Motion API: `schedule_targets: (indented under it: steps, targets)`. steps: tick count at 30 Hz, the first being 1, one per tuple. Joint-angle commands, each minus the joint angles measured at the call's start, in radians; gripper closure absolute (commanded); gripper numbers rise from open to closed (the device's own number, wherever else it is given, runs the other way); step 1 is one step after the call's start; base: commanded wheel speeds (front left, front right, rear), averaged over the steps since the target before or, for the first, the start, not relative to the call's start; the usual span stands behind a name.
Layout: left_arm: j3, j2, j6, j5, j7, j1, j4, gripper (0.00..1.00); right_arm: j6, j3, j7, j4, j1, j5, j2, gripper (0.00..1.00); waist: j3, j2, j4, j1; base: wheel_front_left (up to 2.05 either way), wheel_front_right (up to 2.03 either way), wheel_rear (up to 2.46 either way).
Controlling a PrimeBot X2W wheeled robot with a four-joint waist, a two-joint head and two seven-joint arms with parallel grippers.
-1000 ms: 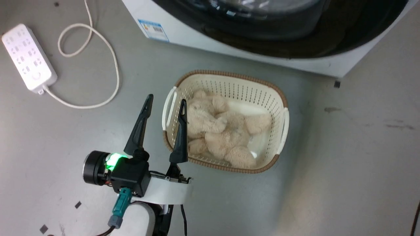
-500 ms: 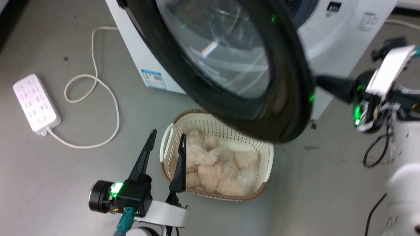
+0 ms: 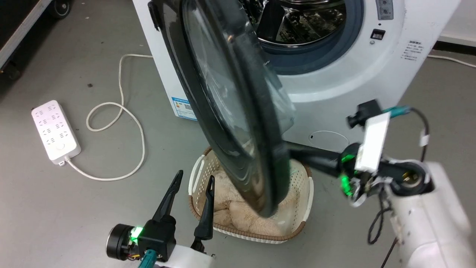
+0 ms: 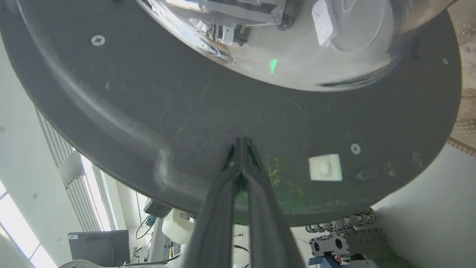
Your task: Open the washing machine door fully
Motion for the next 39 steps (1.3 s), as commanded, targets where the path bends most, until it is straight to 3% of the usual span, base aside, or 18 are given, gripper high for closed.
schedule_targets:
  steps: [1, 8, 9, 10, 11, 15, 18, 20, 21, 26, 32, 39]
  targets:
    - [0.002, 0.003, -0.005, -0.004, -0.006, 0.013, 0.002, 0.0, -0.001, 0.017, -0.01, -0.009, 0.024, 0.015, 0.006, 1.0, -0.001, 0.0, 0.004, 0.0001, 0.0, 0.0, 0.0]
    - [0.013, 0.002, -0.011, -0.014, -0.006, 0.017, 0.004, 0.0, -0.001, 0.125, -0.106, -0.058, 0.074, 0.066, 0.006, 1.0, -0.008, 0.0, 0.011, 0.0001, 0.0, 0.0, 0.0]
    - [0.016, 0.002, -0.011, -0.016, -0.006, 0.019, 0.005, 0.0, -0.001, 0.121, -0.126, -0.06, 0.076, 0.052, 0.006, 0.95, -0.012, 0.0, 0.009, 0.0001, 0.0, 0.0, 0.0]
    - [0.02, 0.003, -0.013, -0.018, -0.006, 0.021, 0.005, 0.0, -0.001, 0.114, -0.152, -0.064, 0.077, 0.028, 0.004, 0.32, -0.017, 0.0, 0.006, 0.0001, 0.0, 0.0, 0.0]
    - [0.024, 0.004, -0.015, -0.021, -0.006, 0.022, 0.005, 0.0, -0.001, 0.104, -0.174, -0.066, 0.079, 0.003, 0.0, 0.0, -0.023, 0.0, 0.002, 0.0001, 0.0, 0.0, 0.0]
    - [0.045, 0.005, -0.022, -0.037, -0.006, 0.028, 0.004, 0.0, -0.001, 0.04, -0.295, -0.125, 0.086, -0.099, -0.032, 0.0, -0.052, 0.0, -0.022, 0.0001, 0.0, 0.0, 0.0]
    - [0.064, 0.008, -0.026, -0.051, -0.006, 0.032, 0.002, 0.0, -0.001, 0.03, -0.433, -0.231, 0.104, -0.261, -0.105, 0.0, -0.076, 0.0, -0.047, 0.0001, 0.0, 0.0, 0.0]
    - [0.082, 0.011, -0.03, -0.064, -0.006, 0.036, 0.002, 0.0, -0.001, 0.025, -0.546, -0.292, 0.136, -0.356, -0.138, 0.0, -0.093, 0.0, -0.069, 0.0001, 0.0, 0.0, 0.0]
    - [0.1, 0.019, -0.037, -0.078, -0.006, 0.043, 0.008, 0.0, -0.001, 0.062, -0.729, -0.394, 0.192, -0.524, -0.217, 0.0, -0.116, 0.0, -0.096, 0.0001, 0.0, 0.0, 0.0]
    - [0.123, 0.032, -0.048, -0.099, -0.006, 0.055, 0.014, 0.0, -0.001, 0.108, -1.0, -0.489, 0.319, -0.773, -0.309, 0.0, -0.153, 0.0, -0.136, 0.0001, 0.0, 0.0, 0.0]
    - [0.134, 0.041, -0.051, -0.109, -0.006, 0.07, 0.008, 0.0, -0.001, 0.025, -1.19, -0.553, 0.503, -1.053, -0.236, 0.0, -0.162, 0.0, -0.169, 0.0001, 0.0, 0.0, 0.0]
    - [0.135, 0.045, -0.047, -0.117, -0.002, 0.093, 0.016, 0.0, -0.001, -0.023, -1.276, -0.595, 0.674, -1.232, -0.091, 0.0, -0.163, 0.0, -0.194, 0.0001, 0.0, 0.0, 0.0]
